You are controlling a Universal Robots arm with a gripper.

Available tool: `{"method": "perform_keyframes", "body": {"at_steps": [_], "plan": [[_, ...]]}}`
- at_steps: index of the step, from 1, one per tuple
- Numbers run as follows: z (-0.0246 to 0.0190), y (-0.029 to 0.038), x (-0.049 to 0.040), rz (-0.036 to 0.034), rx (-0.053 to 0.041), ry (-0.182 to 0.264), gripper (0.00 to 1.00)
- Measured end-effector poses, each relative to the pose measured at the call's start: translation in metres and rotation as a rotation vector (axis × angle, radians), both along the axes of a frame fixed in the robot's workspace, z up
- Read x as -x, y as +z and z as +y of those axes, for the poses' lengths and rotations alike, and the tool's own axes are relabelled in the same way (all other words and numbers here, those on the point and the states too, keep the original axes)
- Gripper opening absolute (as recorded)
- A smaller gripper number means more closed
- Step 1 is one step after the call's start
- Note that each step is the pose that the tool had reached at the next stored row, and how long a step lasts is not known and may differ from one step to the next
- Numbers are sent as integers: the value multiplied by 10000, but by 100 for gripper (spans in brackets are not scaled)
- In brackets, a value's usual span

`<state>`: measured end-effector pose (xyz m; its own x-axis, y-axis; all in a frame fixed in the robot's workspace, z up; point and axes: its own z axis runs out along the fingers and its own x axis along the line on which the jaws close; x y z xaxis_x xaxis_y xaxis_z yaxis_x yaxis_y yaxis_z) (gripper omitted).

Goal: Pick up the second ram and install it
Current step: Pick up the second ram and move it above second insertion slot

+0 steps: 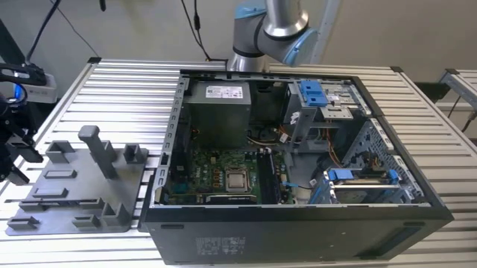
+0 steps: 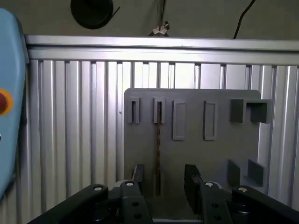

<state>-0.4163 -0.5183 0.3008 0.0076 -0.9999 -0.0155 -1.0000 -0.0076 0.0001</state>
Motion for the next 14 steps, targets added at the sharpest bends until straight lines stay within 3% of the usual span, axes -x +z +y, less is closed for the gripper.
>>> {"method": "perform_keyframes", "body": {"at_steps": [3, 14], "plan": [[0, -58, 0, -86, -1, 157, 48], [2, -237, 4, -91, 0, 192, 48]]}}
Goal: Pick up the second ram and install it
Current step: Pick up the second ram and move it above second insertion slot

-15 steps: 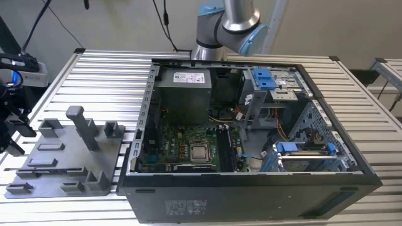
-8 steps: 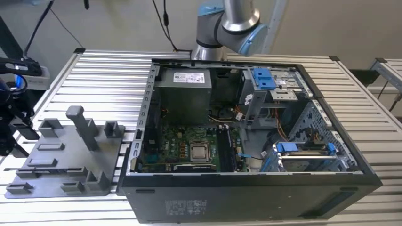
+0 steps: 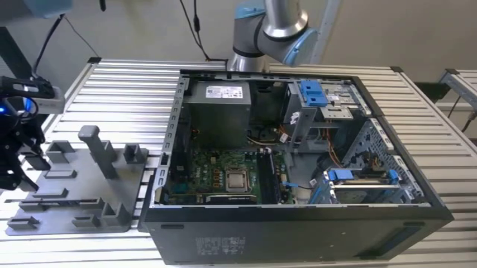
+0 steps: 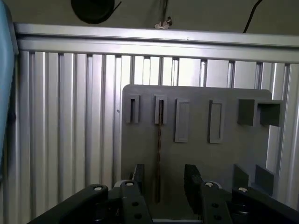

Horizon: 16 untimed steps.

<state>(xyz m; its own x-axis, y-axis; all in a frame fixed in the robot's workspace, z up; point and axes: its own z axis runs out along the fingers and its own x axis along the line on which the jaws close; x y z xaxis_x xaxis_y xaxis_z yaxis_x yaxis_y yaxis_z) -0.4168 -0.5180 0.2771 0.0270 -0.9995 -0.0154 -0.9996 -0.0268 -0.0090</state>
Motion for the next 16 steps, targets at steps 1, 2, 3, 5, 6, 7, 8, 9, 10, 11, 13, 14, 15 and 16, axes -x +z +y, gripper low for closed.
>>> {"method": "perform_keyframes", "body": {"at_steps": [1, 2, 3, 5, 6, 7, 8, 9, 10, 11, 13, 14, 15, 16], "plan": [[0, -16, 0, 0, 0, 1, 48], [0, -34, 1, 0, 0, 1, 48], [1, -53, 1, 0, 0, 2, 48], [1, -88, 2, -1, -1, 4, 48], [1, -103, 2, -1, 0, 5, 48], [1, -120, 2, 0, 0, 9, 48], [1, -136, 3, -1, -1, 14, 48], [1, -152, 4, 0, 0, 24, 48], [1, -167, 5, 0, 0, 38, 48], [1, -181, 6, 0, 0, 52, 48], [1, -207, 10, 0, 0, 69, 48], [1, -215, 12, -1, 0, 74, 48], [0, -221, 12, 0, 0, 77, 48], [1, -227, 12, -1, -1, 79, 48]]}}
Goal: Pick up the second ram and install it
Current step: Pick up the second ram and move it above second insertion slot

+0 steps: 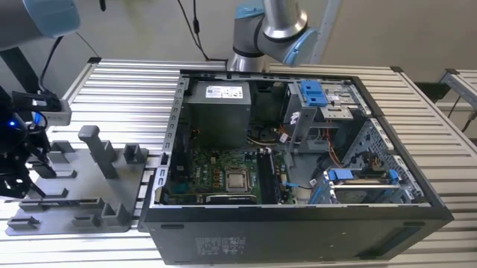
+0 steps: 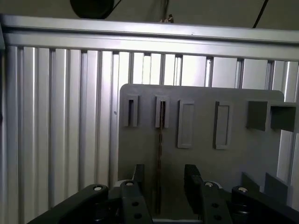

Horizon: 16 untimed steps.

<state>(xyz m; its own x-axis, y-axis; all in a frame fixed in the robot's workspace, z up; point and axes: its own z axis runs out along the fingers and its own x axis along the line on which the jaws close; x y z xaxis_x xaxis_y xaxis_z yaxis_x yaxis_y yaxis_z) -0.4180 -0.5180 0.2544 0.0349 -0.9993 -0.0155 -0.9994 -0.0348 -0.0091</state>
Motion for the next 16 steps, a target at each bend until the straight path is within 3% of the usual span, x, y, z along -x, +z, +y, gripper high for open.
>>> {"method": "perform_keyframes", "body": {"at_steps": [16], "plan": [[3, -35, 2, 2, 2, 21, 48]]}}
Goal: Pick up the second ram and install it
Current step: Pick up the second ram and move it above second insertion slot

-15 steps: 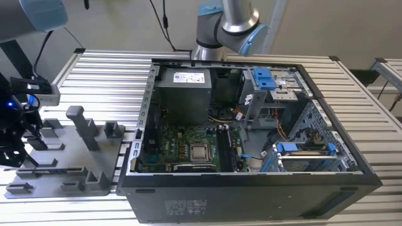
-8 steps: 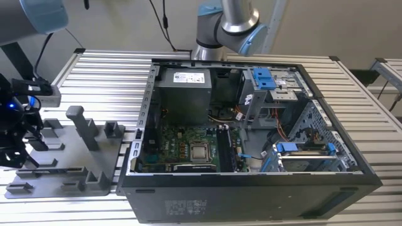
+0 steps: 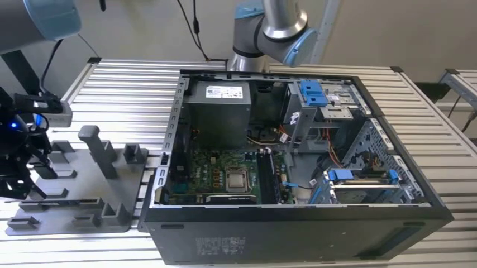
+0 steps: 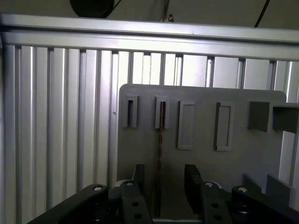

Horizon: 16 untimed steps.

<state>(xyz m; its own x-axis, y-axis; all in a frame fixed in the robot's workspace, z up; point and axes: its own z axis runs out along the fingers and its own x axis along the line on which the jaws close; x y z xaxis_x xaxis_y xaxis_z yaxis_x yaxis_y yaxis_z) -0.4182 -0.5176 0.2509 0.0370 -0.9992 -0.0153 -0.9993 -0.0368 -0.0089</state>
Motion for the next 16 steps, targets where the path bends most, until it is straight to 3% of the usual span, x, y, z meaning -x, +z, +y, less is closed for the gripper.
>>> {"method": "perform_keyframes", "body": {"at_steps": [11, 16], "plan": [[1, -72, 5, -23, -2, -1, 48], [1, -142, 8, -22, -1, -7, 48]]}}
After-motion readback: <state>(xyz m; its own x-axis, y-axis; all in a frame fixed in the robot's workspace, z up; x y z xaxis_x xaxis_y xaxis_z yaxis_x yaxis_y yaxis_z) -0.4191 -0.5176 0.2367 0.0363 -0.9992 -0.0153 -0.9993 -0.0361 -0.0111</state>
